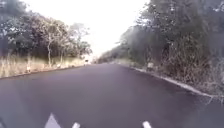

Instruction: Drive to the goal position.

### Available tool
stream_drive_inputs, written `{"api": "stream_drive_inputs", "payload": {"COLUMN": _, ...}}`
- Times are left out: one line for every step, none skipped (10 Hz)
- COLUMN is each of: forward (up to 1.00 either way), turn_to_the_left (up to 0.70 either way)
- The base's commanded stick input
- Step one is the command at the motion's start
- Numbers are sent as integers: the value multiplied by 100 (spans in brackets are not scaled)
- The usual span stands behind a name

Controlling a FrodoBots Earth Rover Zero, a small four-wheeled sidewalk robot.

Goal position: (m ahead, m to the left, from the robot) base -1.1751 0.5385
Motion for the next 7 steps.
{"api": "stream_drive_inputs", "payload": {"forward": 85, "turn_to_the_left": 0}}
{"api": "stream_drive_inputs", "payload": {"forward": 85, "turn_to_the_left": 0}}
{"api": "stream_drive_inputs", "payload": {"forward": 85, "turn_to_the_left": 0}}
{"api": "stream_drive_inputs", "payload": {"forward": 85, "turn_to_the_left": 0}}
{"api": "stream_drive_inputs", "payload": {"forward": 85, "turn_to_the_left": 0}}
{"api": "stream_drive_inputs", "payload": {"forward": 85, "turn_to_the_left": 0}}
{"api": "stream_drive_inputs", "payload": {"forward": 85, "turn_to_the_left": 0}}
